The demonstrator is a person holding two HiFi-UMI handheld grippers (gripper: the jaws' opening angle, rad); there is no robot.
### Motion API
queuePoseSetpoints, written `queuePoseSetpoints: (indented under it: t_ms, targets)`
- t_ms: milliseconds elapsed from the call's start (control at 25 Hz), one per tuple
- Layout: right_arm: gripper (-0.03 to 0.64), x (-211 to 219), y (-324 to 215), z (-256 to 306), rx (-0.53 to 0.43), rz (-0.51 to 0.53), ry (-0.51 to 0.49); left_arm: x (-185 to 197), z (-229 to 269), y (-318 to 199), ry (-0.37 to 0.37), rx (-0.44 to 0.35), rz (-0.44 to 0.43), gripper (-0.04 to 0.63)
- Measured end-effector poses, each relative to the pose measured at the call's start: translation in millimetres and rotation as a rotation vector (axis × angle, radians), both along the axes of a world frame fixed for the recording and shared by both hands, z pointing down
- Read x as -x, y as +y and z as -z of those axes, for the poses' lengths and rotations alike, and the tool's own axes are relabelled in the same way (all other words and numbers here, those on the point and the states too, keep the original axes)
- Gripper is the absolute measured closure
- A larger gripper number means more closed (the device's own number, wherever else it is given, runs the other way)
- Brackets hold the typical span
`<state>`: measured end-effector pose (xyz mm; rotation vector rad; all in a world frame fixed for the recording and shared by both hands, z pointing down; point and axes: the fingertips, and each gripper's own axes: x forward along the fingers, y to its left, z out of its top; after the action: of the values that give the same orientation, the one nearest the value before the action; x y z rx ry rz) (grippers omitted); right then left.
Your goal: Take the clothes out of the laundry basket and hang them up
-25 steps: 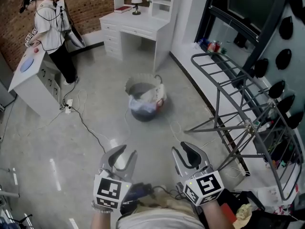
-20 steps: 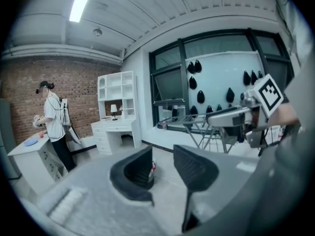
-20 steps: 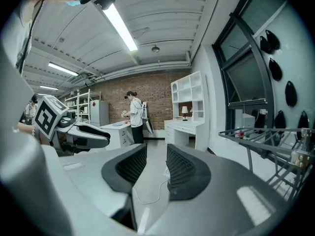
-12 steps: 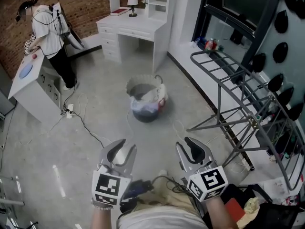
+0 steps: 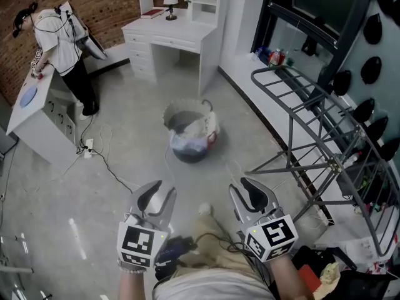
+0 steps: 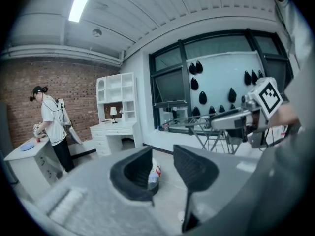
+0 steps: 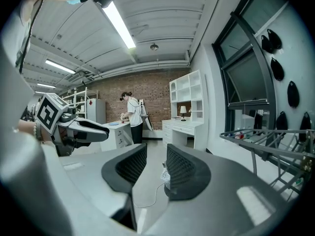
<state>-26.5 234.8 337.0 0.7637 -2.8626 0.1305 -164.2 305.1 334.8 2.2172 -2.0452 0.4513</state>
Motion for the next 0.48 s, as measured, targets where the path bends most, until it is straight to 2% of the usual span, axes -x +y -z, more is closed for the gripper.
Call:
queuePoseSetpoints:
  t_ms: [200,480]
  targets:
    - [0.505,31.0,-52.9,-9.6,0.011,0.021,0.014,23.4,-9.2,-52.5,-0.001,0.013,-0.017,0.469]
    - [0.503,75.0,-144.4,-15.0,0.008,0.072,0.055,51.6,-14.7,-150.9,-0.025,0.04,-0.06,0.468]
